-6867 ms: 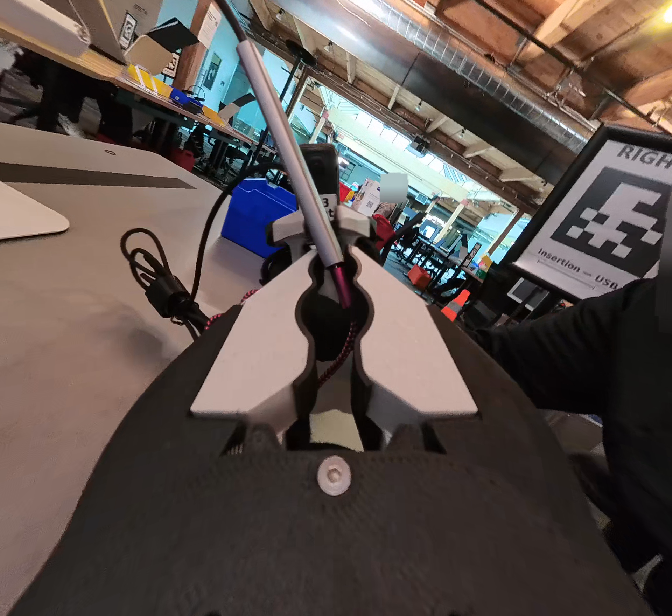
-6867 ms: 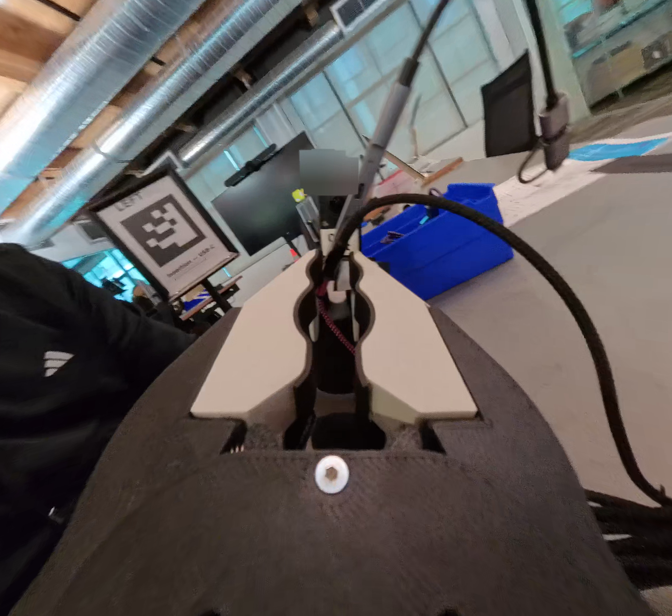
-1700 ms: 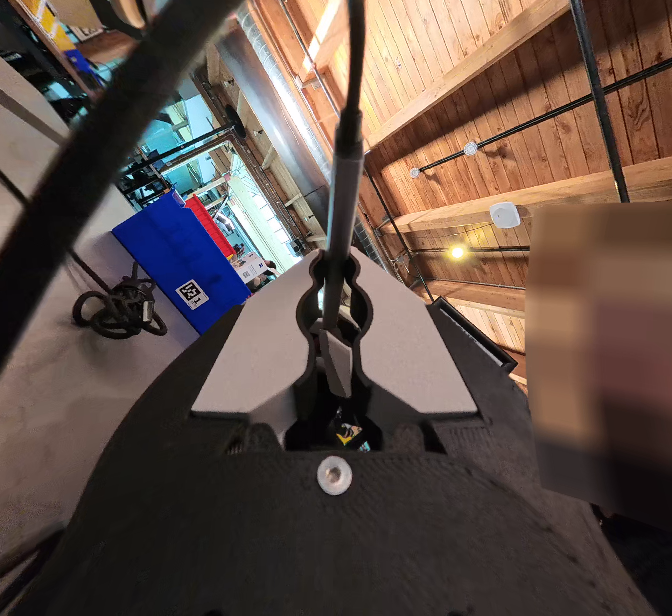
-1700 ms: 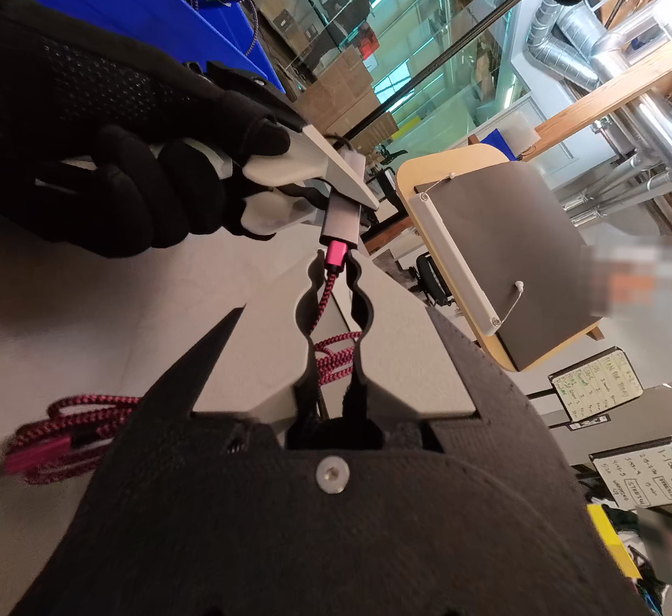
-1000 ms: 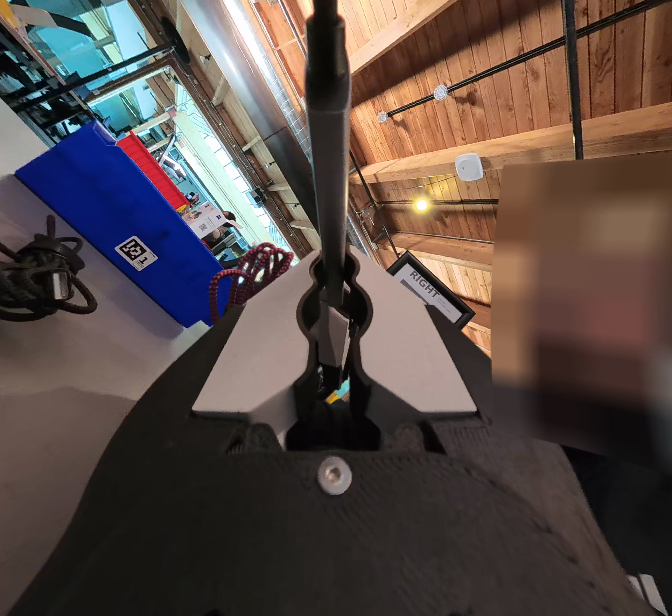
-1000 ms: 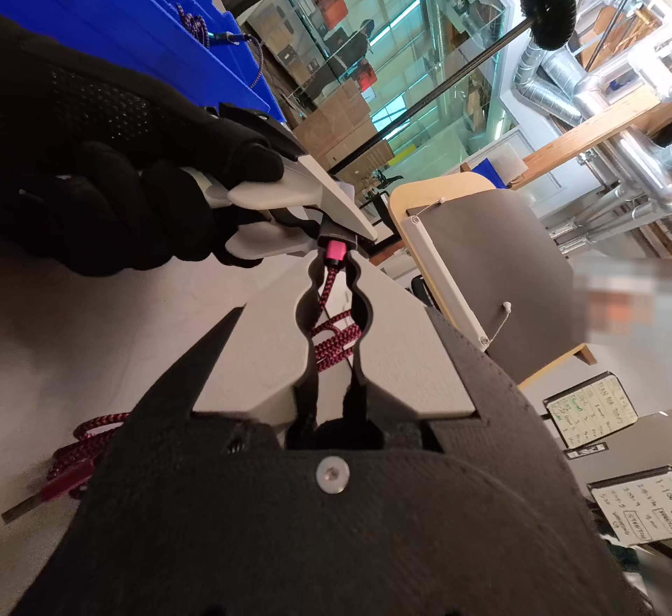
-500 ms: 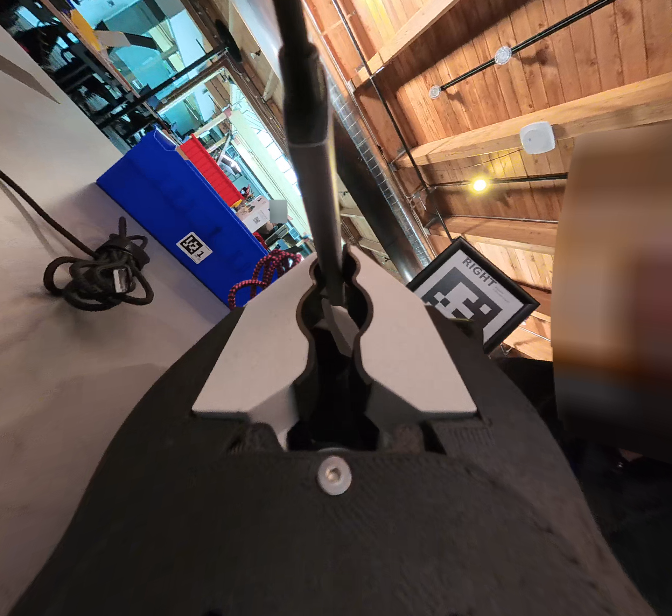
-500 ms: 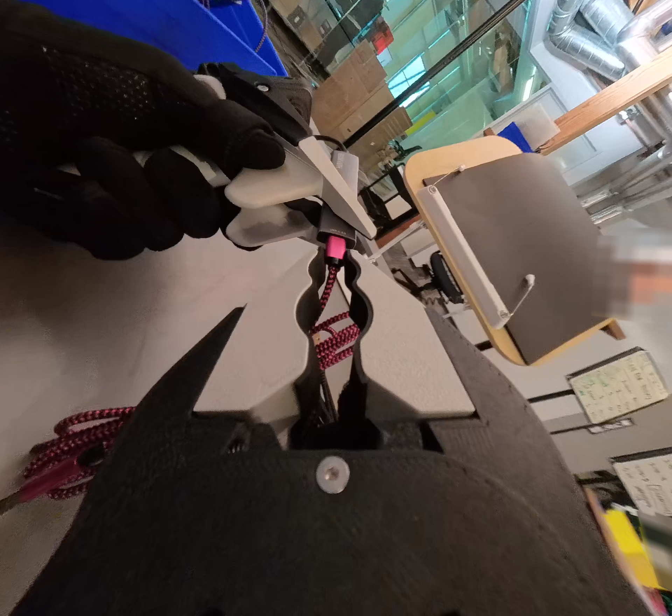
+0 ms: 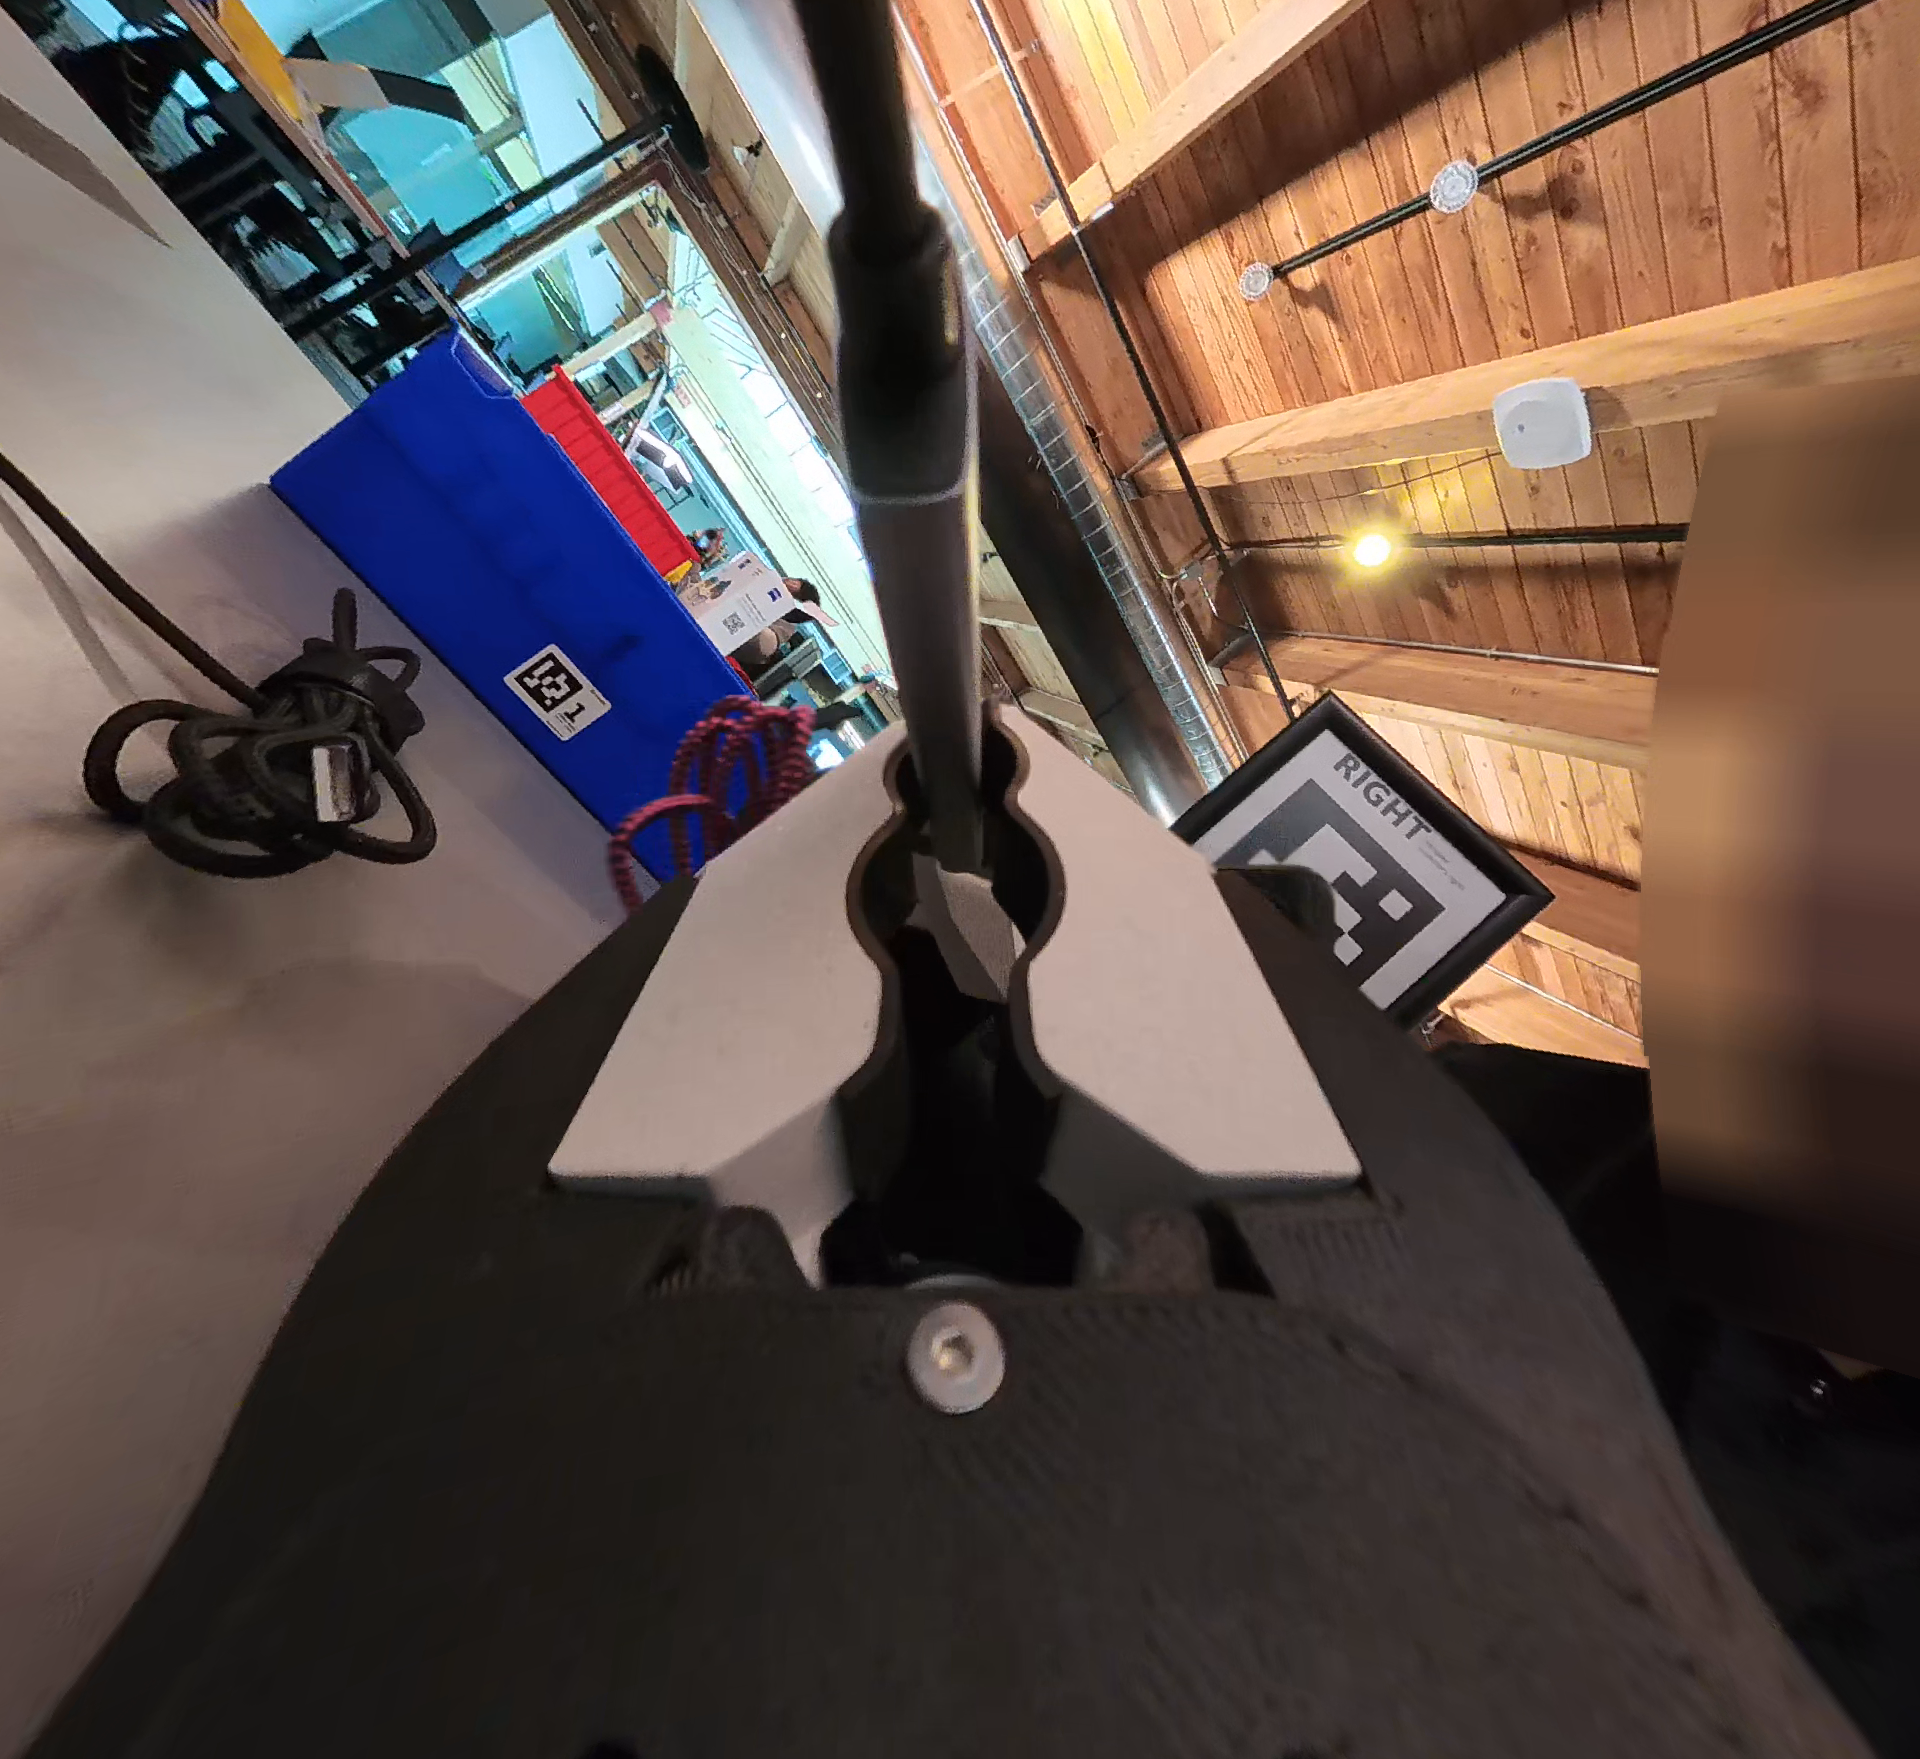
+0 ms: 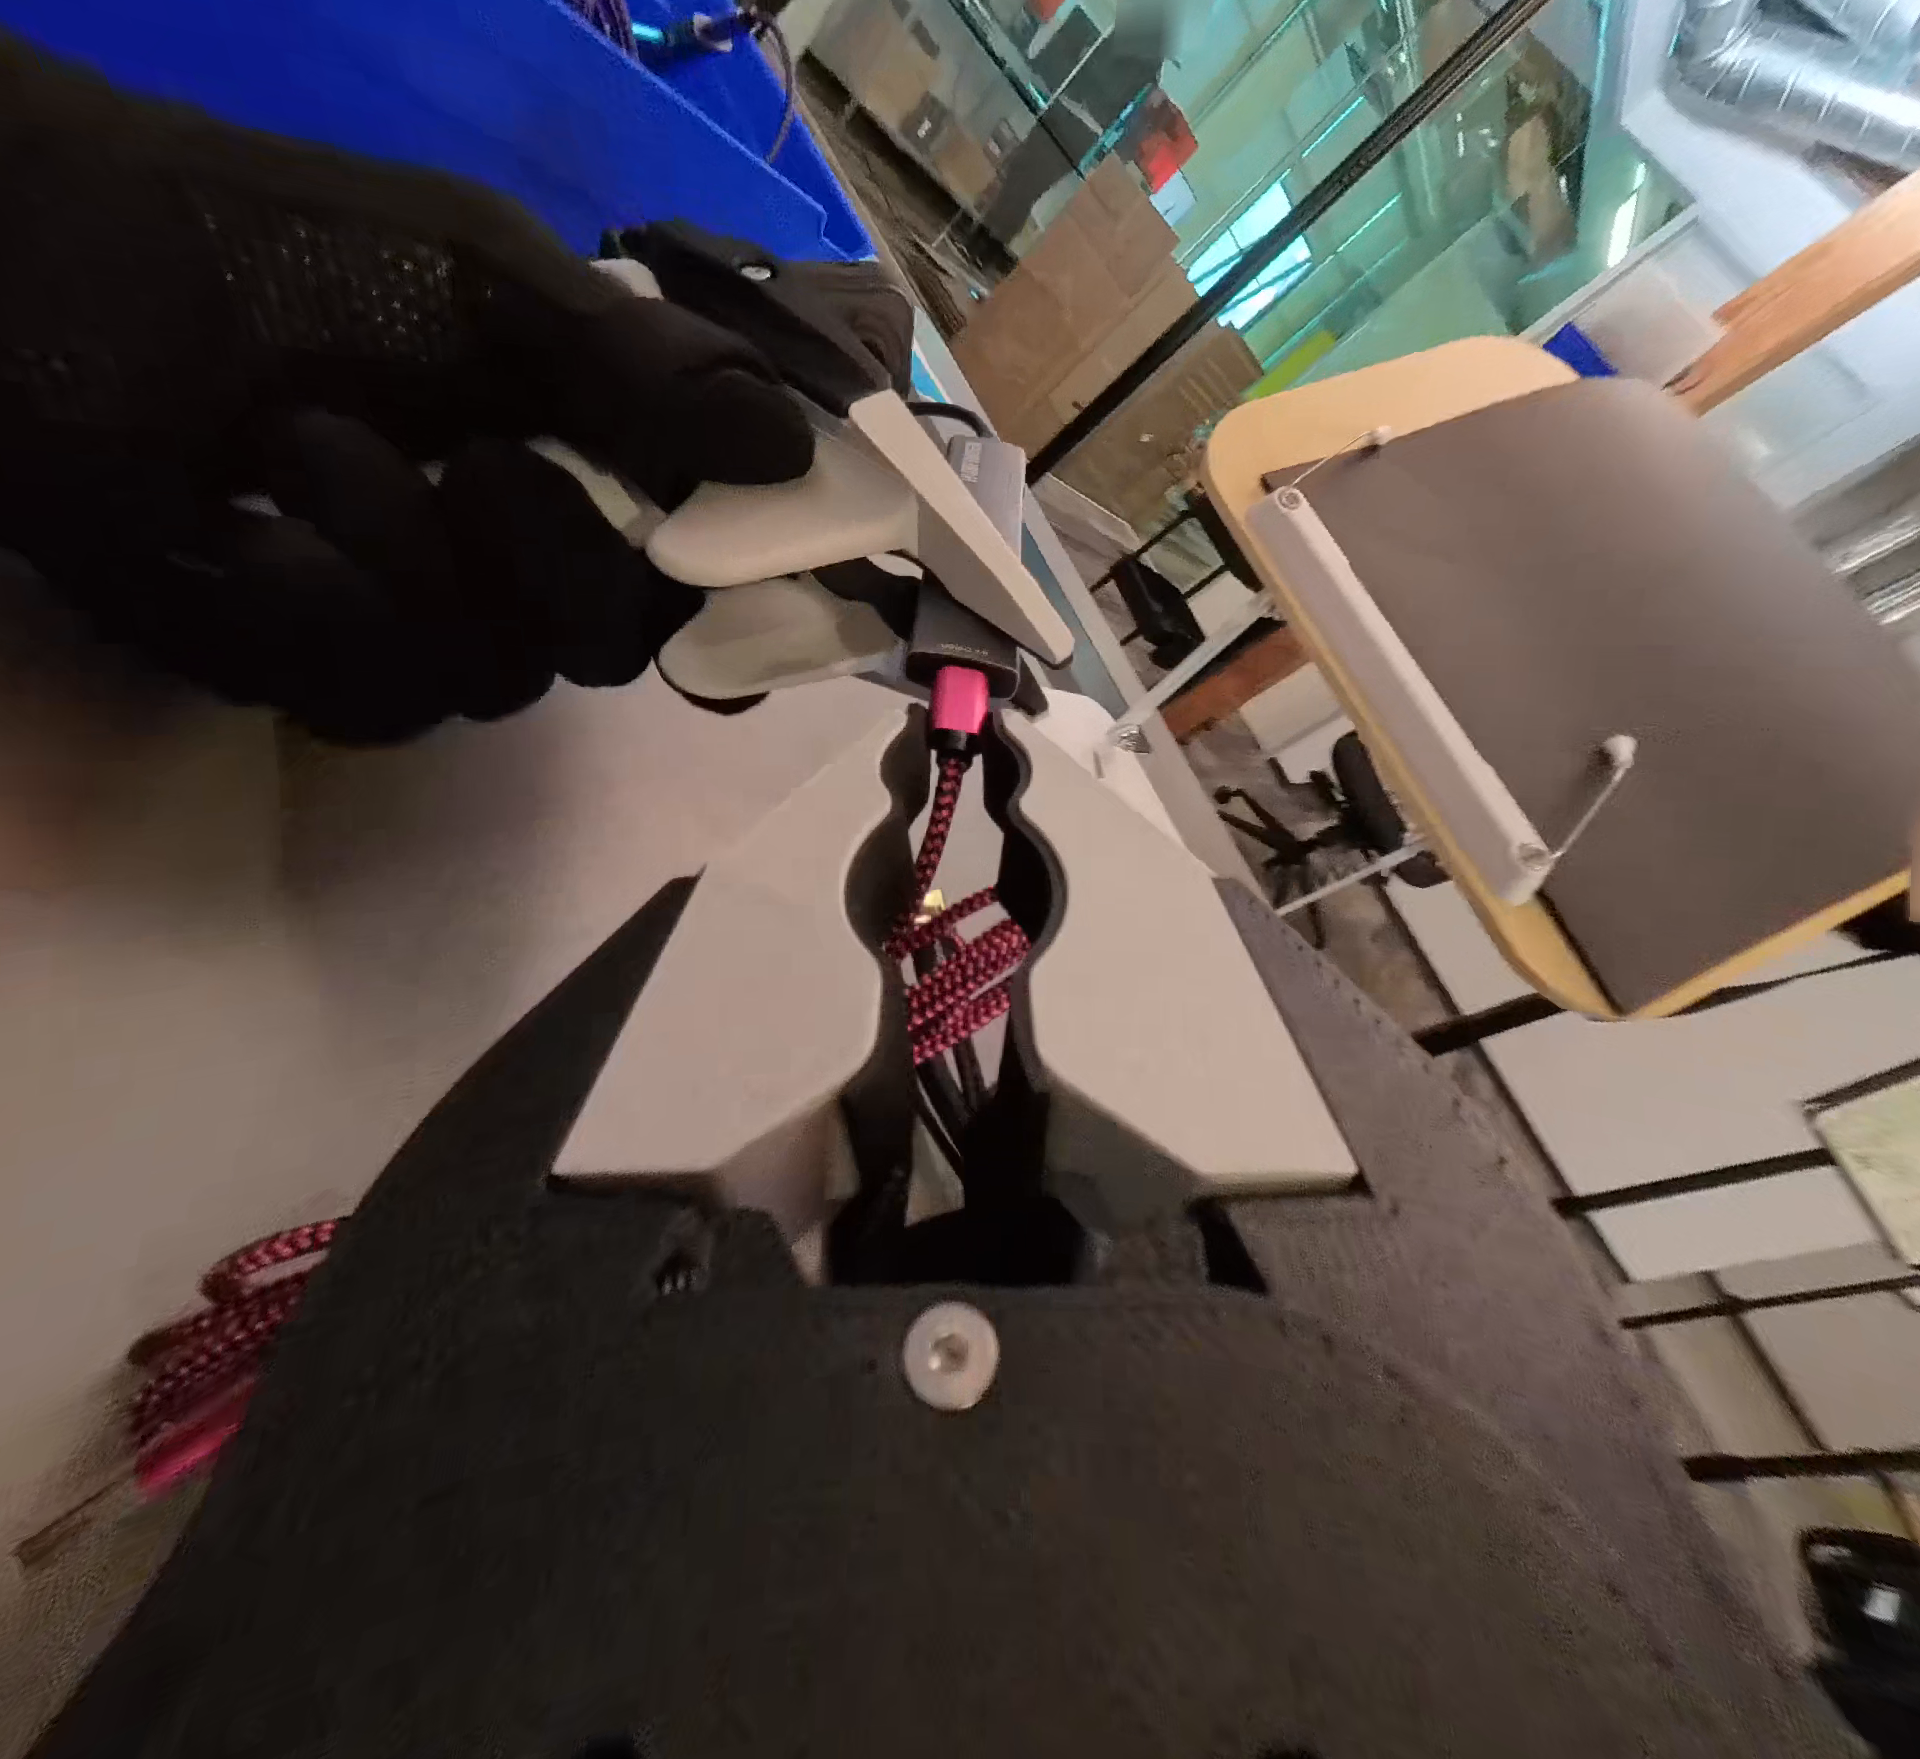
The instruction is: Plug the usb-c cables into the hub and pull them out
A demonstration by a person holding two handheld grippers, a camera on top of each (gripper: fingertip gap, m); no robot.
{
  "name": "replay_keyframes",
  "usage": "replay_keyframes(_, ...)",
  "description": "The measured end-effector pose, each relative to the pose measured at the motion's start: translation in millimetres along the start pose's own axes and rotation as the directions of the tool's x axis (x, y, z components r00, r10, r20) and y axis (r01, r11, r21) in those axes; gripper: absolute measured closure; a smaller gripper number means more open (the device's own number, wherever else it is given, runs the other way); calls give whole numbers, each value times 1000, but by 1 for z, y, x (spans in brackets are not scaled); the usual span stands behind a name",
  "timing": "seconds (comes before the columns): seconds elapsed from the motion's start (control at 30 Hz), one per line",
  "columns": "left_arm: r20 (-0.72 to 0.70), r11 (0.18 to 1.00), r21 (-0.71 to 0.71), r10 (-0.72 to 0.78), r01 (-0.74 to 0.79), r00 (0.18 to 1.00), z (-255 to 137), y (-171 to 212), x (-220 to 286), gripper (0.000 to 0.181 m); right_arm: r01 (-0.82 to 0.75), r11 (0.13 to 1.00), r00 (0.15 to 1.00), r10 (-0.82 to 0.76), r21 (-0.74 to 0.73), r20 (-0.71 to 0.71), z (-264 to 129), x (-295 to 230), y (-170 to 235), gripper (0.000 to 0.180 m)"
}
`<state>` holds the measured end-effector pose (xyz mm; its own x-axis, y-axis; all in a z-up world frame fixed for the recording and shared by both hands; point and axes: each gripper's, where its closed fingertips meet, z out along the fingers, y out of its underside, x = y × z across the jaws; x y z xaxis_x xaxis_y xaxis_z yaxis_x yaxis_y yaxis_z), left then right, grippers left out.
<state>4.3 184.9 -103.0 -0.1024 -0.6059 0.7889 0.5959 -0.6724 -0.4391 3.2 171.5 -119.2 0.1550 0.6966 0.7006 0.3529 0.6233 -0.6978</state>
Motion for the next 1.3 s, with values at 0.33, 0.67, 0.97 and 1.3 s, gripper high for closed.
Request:
replay_keyframes(0.33,95,960,261,75,-98,993,-68,-63,10,173,-110,994,994,110,-24,-18,-38,15,24,173)
replay_keyframes(0.67,53,997,53,45,-48,998,-19,-23,-8,173,-246,916,942,303,-317,144,-37,-18,74,172)
replay_keyframes(0.97,104,994,-65,98,-91,990,-8,-5,-14,174,-512,630,753,656,-584,48,-88,-29,93,114)
replay_keyframes(1.3,78,995,-47,88,-85,993,-8,-4,-10,174,-488,506,745,666,-711,-38,-92,-77,115,168)
